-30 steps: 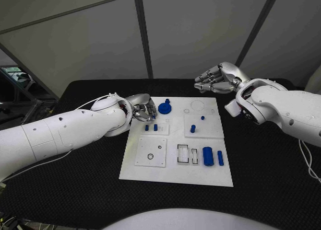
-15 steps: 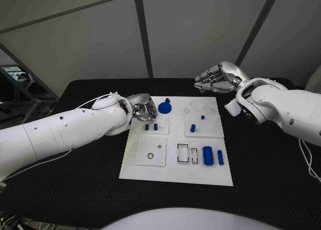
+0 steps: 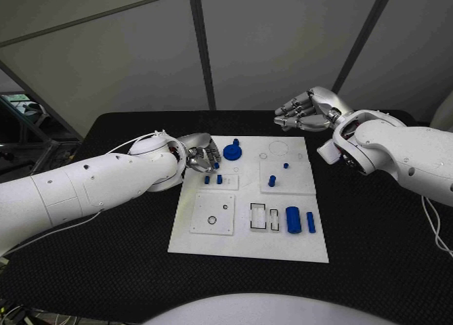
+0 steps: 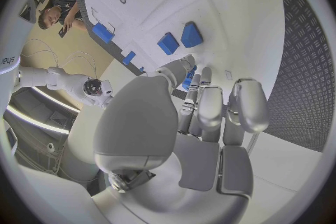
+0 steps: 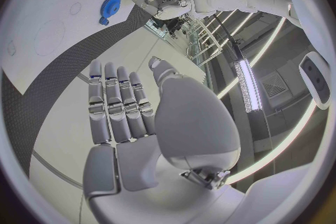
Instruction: Assemble the parts on the task board
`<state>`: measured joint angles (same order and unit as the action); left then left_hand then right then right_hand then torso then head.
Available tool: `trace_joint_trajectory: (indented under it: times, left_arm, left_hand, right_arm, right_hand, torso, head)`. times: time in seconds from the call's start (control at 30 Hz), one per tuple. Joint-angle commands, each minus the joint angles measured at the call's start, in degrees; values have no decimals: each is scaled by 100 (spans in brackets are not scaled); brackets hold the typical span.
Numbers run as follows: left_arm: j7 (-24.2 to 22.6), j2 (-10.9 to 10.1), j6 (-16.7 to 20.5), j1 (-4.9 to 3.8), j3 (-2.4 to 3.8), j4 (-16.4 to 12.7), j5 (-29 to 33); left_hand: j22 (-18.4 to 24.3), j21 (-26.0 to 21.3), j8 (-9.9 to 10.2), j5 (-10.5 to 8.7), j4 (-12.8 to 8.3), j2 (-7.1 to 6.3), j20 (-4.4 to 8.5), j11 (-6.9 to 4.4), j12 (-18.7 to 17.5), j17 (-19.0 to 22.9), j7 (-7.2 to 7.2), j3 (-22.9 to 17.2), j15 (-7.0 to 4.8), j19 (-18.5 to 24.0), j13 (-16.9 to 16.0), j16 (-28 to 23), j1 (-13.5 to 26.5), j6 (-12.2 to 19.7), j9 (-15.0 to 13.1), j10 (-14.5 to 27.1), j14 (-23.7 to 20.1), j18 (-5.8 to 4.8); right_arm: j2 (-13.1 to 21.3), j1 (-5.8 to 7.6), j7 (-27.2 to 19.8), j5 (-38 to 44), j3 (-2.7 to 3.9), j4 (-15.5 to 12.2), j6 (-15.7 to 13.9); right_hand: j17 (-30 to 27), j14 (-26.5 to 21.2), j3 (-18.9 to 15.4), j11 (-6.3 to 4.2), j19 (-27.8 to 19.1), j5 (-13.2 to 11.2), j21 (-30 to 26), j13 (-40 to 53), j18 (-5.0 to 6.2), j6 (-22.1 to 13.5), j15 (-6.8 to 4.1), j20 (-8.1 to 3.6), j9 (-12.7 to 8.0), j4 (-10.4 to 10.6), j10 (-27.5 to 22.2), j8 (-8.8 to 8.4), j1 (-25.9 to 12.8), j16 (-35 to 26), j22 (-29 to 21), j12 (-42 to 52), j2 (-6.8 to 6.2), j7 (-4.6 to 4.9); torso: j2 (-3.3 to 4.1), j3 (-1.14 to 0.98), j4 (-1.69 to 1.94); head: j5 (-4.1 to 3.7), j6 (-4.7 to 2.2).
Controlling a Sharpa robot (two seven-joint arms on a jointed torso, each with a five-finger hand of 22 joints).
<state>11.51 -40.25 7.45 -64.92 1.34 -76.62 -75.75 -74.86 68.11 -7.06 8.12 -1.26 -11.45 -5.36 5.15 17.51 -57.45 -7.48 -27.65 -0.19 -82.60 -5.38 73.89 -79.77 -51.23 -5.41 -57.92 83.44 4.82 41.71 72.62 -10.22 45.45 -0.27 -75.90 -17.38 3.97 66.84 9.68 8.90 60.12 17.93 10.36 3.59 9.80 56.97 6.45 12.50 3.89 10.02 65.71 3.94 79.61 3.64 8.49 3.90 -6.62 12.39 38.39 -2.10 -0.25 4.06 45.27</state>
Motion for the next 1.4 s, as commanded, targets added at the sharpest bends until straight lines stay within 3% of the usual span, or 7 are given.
trace_joint_trajectory:
  times: [0.03, 0.33, 0.57, 0.63, 0.83, 1.17, 1.4]
  left_arm:
    - [45, -10, -12, -6, 4, 1, -42]
    - [25, -131, 93, -6, 6, 3, -38]
    - [-374, -402, 525, -8, 135, -62, 415]
    - [-706, -479, 768, -10, 168, -73, 788]
    - [-1860, -797, 1417, -13, 218, -219, 2354]
    - [-3537, -1080, 1241, -5, 222, -556, 6147]
    - [-3932, -1153, 1067, -1, 221, -719, 6974]
  left_hand:
    - [44, -83, 39, -30, 3, -5, -30, 18, -45, 21, 3, 50, 49, 33, 9, 16, 42, 65, 30, 84, -15, 18]
    - [124, -208, 82, -28, -7, -3, -57, 52, -64, 30, 7, 126, 77, 70, 18, 33, 27, 136, 76, 217, -22, 43]
    - [213, -350, 9, -32, 61, 59, -74, 47, 37, 77, -92, 296, 84, 101, -11, 43, 80, -8, 87, 223, -39, 72]
    - [408, -646, -67, -32, 93, 103, -78, 60, 78, 205, -161, 316, 91, 210, -19, -18, 96, -155, 74, 235, -93, 128]
    - [1814, -2801, -147, -32, 145, 210, -150, 161, 152, 2779, -266, 385, 175, 1158, 28, -1713, 46, -262, 125, 570, -1200, 495]
    - [2336, -3612, -206, -27, 120, 389, -201, 216, 378, 3235, -328, 326, 227, 1689, 83, -2290, -141, -288, 153, 681, -1724, 562]
    - [2340, -3624, -226, -28, 118, 412, -203, 206, 454, 3244, -320, 334, 224, 1721, 77, -2232, -134, -306, 151, 611, -1719, 564]
  right_arm:
    - [11, 10, 26, 55, 3, 1, 12]
    - [94, 9, 234, 603, 2, 12, 202]
    - [279, 8, 616, 2060, 1, -135, 482]
    - [321, 5, 746, 2465, 1, -189, 531]
    - [459, -89, 1304, 3787, -4, -454, 538]
    - [521, -287, 1939, 4831, -51, -757, 490]
    - [442, -415, 1996, 4982, -57, -772, 585]
  right_hand:
    - [-7, -47, -34, 4, 51, 16, -29, 0, 67, -40, 11, 4, -2, 1, -46, -24, -10, -3, -11, -6, 32, 10]
    - [45, 235, 13, -41, 290, 0, 50, 1, 83, 1, -82, -81, 7, -155, -34, -6, 167, 124, 1, 6, 70, -30]
    - [512, 1547, 211, -359, 1271, -163, 892, 31, 64, 449, -562, -583, 50, -512, 553, 119, 541, 836, 460, 215, 72, -318]
    - [669, 1777, 234, -433, 1402, -164, 1127, 28, 57, 517, -629, -669, 44, -543, 630, 121, 541, 1036, 615, 216, 48, -351]
    - [1622, 1863, 517, -545, 1287, -199, 2242, 33, 16, 647, -756, -825, 8, -499, 777, 19, 430, 2097, 1501, 81, -86, -436]
    - [2378, 1821, 684, -456, 1443, -293, 4283, 7, -220, 500, -700, -768, 0, -323, 305, -22, 239, 2992, 3669, -21, -359, -435]
    - [3063, 1725, 731, -419, 1444, -298, 5072, 14, -292, 422, -671, -714, 4, -270, 168, -15, 231, 3759, 4504, 22, -429, -407]
  torso:
    - [6, 4, 3]
    - [-4, 6, 9]
    - [-1, 9, 0]
    - [1, 7, -3]
    - [2, 6, -10]
    - [2, 21, -3]
    - [-1, 11, 8]
  head:
    - [-2, -1]
    - [-20, -13]
    - [-141, -86]
    - [-218, -123]
    - [-400, -209]
    - [-541, -292]
    - [-556, -291]
